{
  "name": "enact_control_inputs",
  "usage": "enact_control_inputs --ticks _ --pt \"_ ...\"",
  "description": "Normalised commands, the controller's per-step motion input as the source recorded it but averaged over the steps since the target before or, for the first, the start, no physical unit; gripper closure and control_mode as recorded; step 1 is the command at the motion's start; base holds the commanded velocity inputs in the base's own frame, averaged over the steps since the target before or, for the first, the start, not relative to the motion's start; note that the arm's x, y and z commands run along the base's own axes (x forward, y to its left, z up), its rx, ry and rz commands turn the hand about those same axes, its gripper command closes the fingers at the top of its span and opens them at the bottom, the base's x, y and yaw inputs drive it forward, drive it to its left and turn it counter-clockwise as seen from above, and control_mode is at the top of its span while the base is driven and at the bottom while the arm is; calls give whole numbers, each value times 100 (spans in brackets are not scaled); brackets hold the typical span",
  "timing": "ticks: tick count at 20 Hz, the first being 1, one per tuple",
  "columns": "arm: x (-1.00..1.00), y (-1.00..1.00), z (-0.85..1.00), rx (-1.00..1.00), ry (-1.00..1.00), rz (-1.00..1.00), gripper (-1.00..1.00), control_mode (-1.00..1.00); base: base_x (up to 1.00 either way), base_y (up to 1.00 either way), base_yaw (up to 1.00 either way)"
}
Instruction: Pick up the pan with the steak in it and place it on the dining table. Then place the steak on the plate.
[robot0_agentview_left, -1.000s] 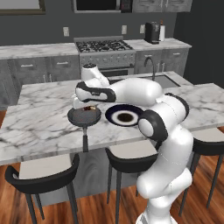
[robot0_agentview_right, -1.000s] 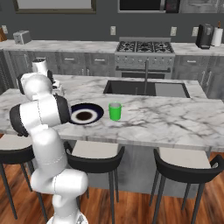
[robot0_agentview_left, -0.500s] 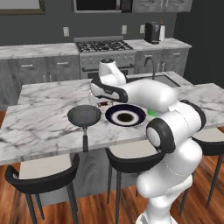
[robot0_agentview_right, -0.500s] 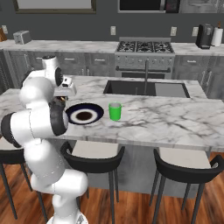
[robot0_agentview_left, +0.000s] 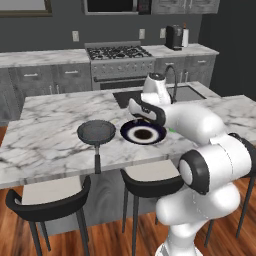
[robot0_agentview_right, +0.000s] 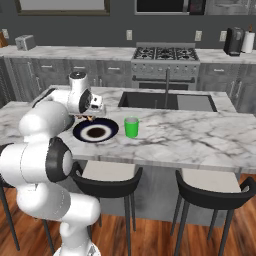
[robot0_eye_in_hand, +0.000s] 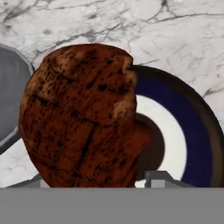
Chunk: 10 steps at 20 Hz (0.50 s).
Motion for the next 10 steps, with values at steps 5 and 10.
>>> enact_control_inputs --ticks 5,10 --pt "0 0 -6 0 0 0 100 -100 0 0 0" --pt "0 0 -20 0 0 0 100 -100 0 0 0"
